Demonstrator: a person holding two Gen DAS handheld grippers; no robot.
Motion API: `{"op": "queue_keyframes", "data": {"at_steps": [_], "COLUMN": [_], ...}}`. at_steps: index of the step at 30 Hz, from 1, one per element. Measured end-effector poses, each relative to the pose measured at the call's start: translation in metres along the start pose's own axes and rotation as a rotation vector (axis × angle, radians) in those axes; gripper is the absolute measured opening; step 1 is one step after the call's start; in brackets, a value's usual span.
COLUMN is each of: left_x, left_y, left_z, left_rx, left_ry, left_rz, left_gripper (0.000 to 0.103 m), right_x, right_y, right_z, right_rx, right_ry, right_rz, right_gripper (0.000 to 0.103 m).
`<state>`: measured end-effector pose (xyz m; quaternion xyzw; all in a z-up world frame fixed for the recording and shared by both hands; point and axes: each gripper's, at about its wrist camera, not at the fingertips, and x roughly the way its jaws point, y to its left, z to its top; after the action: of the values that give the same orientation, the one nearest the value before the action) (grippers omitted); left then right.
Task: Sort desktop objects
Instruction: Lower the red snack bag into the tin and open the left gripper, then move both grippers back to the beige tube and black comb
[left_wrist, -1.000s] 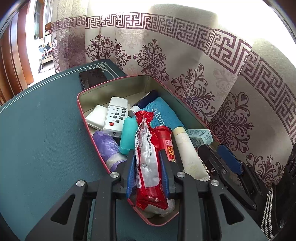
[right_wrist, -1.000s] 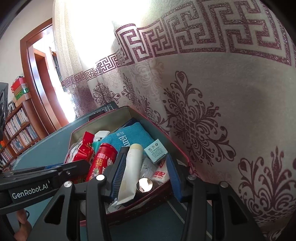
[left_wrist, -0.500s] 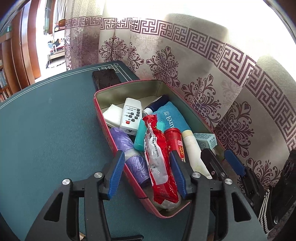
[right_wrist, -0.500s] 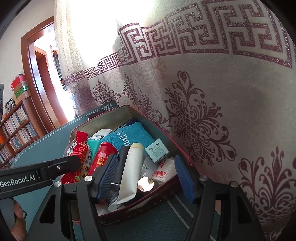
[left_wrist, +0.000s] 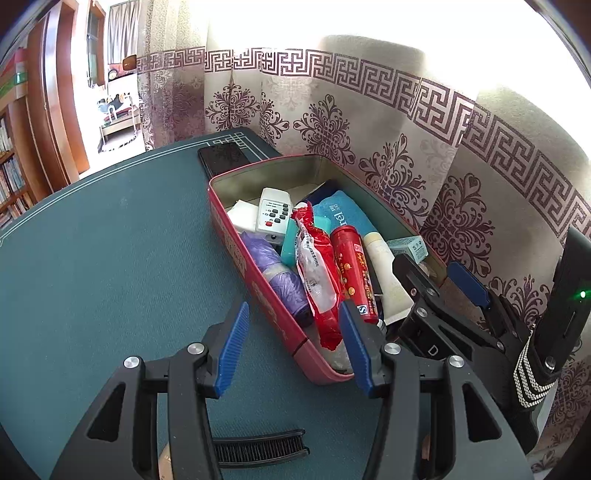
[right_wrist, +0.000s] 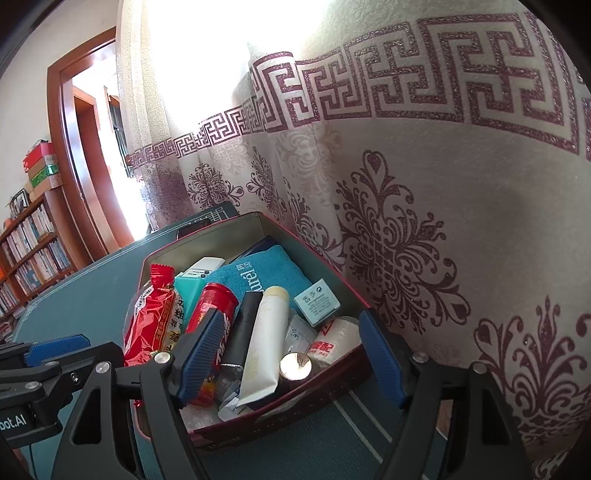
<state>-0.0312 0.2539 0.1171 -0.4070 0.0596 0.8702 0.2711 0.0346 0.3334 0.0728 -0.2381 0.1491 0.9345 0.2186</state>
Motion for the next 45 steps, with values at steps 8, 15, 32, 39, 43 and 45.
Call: {"op": "queue_keyframes", "data": {"at_steps": [8,15,32,39,43,45], "left_x": [-0.009,-0.010,-0.015,-0.021,-0.019,-0.019], "left_y": [0.014,0.039,0.077,0.092,0.097,0.098], "left_z": [-0.026,-0.054,-0.101,-0.114,-0.120,-0.123], "left_rx": [-0.001,-0.040,-0.079,-0.095,-0.107,-0.102], "left_ry": [0.034,0.081,0.142,0.141,0.163,0.172], "left_rz": [0.038,0.083,0.123,0.121,0.113,0.101], "left_gripper": [0.054,0.054,0.054,0.062,0.062,0.062], "right_x": [0.000,-0.005,-0.011,-0.020,-0.029,-0.033], "right_y": [0.000,0.000,0.009,0.015,0.025,0.029], "right_z": [0.000,-0.002,-0.003,-0.007,-0.012,-0.014], "right_rx": [-0.002,-0.010,-0.059,-0.075,-0.102,-0.109], "right_ry": [0.005,-0.002,-0.002,0.028,0.045,0.062], "right_rz": [-0.004,-0.010,-0.026,0.015,0.042,0.072], "right_gripper": [0.080,0.081,0.081,0.082,0.082,0.082]}}
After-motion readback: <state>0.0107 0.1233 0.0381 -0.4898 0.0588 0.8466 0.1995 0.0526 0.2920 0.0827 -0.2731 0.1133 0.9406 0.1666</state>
